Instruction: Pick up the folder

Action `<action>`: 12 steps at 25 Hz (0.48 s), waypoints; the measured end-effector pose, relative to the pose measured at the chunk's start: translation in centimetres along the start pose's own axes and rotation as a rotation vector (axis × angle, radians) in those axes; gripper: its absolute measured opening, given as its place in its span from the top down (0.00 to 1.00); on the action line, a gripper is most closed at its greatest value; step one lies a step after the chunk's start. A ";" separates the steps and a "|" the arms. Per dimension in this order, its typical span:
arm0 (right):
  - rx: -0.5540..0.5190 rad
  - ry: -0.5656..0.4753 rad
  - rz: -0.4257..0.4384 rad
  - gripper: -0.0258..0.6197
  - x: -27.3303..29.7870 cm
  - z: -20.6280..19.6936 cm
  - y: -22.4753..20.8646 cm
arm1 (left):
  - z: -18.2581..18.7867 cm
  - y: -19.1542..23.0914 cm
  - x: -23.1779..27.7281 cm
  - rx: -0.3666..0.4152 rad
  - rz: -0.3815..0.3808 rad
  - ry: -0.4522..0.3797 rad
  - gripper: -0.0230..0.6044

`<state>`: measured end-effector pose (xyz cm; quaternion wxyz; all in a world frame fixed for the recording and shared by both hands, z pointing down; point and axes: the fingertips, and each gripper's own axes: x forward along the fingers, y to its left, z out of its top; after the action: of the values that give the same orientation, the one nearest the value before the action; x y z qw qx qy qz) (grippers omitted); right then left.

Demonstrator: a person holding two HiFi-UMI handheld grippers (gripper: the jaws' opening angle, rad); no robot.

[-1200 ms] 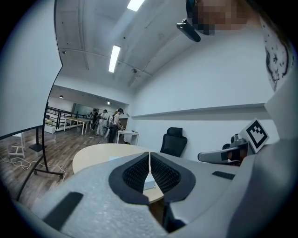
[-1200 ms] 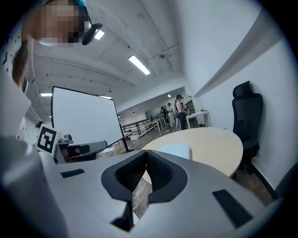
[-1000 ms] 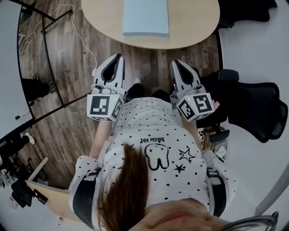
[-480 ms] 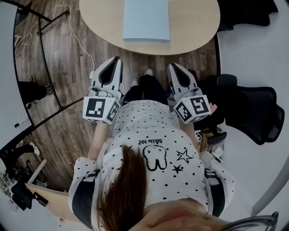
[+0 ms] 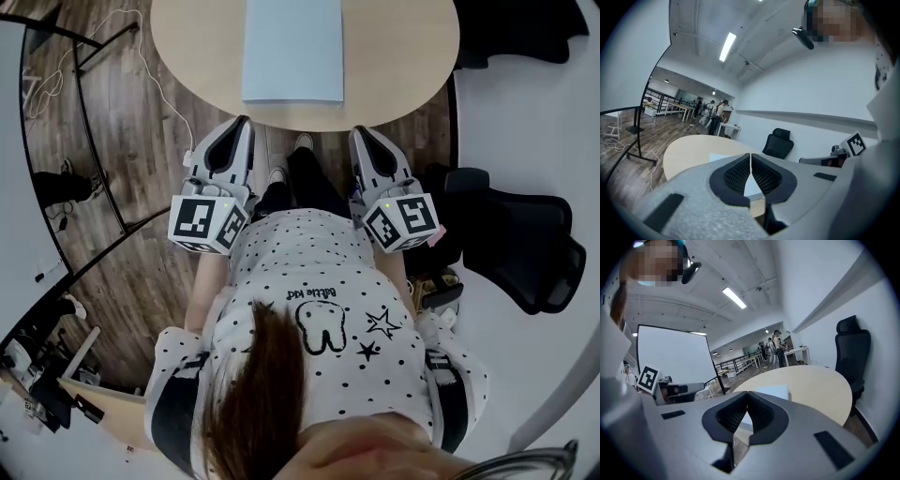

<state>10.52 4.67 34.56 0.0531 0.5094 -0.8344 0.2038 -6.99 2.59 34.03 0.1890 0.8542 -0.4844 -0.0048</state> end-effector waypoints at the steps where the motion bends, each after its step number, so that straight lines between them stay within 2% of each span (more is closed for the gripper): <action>1: 0.002 -0.009 -0.002 0.95 0.4 0.5 -0.9 | -0.3 0.4 0.9 -0.008 0.026 0.022 0.93; 4: 0.002 -0.028 -0.009 0.95 1.2 2.0 -3.7 | -0.8 0.6 3.7 -0.033 0.084 0.068 0.93; 12: -0.008 -0.051 -0.002 0.95 3.2 4.6 -9.2 | -0.8 -1.7 8.7 -0.032 0.082 0.076 0.93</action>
<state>17.56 -3.47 33.90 0.0341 0.5152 -0.8357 0.1874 -0.81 -3.57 35.74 0.2209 0.8300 -0.5114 0.0280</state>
